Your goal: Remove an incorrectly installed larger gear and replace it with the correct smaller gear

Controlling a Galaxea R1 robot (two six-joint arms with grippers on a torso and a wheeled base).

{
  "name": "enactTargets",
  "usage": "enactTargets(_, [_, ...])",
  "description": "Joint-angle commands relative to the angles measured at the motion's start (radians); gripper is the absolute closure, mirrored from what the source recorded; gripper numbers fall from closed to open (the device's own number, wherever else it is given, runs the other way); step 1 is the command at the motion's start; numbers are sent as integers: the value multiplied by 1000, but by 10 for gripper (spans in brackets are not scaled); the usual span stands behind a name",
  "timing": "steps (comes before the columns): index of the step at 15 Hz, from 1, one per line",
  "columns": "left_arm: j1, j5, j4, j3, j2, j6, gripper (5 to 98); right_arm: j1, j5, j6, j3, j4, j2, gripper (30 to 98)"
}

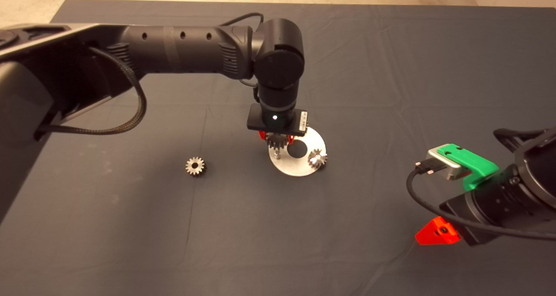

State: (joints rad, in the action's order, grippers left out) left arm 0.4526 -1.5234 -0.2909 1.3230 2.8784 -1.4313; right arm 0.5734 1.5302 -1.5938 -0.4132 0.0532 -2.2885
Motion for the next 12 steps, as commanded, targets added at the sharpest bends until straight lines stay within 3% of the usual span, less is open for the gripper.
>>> enactTargets(1, [31, -135, 10, 7, -96, 50, 571, 16, -2, 3, 2, 34, 2, 308])
enactTargets(5, [26, -135, -24, 14, -149, 115, 571, 16, -2, 3, 2, 34, 0, 308])
enactTargets(7, [2, -135, -28, 63, -150, 168, 571, 15, -2, 3, 2, 34, 0, 308])
enactTargets(9, [-17, -135, -31, 76, -156, 173, 572, 15, -2, 3, 2, 34, 0, 308])
enactTargets(12, [-20, -135, -77, 80, -161, 179, 572, 14, -2, 3, 2, 34, 0, 308])
